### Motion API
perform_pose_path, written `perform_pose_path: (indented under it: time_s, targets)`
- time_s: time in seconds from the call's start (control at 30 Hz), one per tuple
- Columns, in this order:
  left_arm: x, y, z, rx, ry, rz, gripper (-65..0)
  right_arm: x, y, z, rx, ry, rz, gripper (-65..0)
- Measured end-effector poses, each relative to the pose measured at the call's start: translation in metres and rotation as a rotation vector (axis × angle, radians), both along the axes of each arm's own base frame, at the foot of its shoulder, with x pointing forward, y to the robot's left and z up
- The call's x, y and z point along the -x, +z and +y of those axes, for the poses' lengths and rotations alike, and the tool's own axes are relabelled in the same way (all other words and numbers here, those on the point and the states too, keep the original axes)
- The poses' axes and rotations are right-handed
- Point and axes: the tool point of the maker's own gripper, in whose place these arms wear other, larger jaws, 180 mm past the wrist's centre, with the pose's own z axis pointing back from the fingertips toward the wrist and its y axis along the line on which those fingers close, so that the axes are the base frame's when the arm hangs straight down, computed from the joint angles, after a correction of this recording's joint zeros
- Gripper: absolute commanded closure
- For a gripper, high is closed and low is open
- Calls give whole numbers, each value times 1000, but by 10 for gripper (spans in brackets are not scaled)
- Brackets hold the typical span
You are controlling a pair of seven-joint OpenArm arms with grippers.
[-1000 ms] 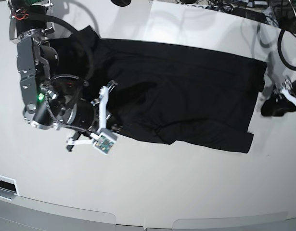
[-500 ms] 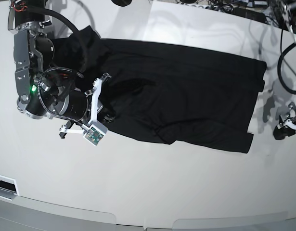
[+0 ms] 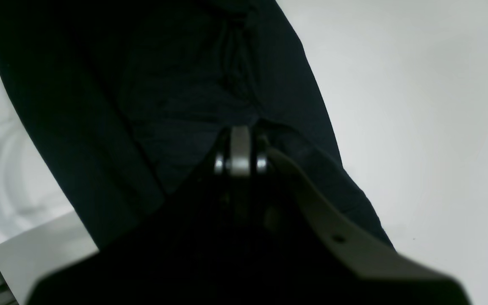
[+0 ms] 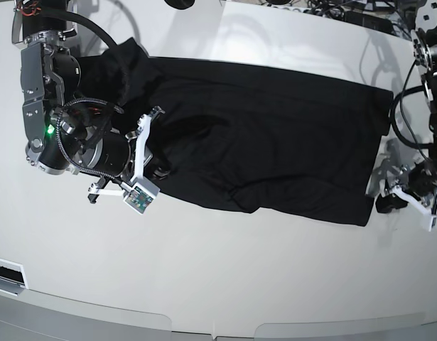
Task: Layout the t-shirt on the table in an organized manner, then fold the t-shirt properly
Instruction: 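Pin the collar end with the right gripper and reach the left gripper to the hem, then grasp the hem corner with the left gripper and drag it outward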
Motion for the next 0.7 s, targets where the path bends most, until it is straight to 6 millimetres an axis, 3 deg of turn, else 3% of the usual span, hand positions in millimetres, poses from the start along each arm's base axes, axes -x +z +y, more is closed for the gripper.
perform_pose_path:
  time_s: [0.23, 0.43, 0.53, 0.6, 0.7]
  targets:
    - [5, -30, -13, 23, 55, 26, -329, 0, 0, 0, 0, 0, 0, 0]
    - [-2, -29, -27, 50, 56, -17, -329, 1, -2, -2, 12, 0, 10, 0]
    - [-3, -31, -23, 40, 92, -13, -328, 2, -2, -2, 15, 0, 12, 0]
    - [-2, -35, -16, 23, 142, 3, -269, 1, -2, -2, 15, -1, 12, 0]
    - [-1, -39, -7, 4, 209, 19, -56, 2, -2, -2, 14, 0, 12, 0]
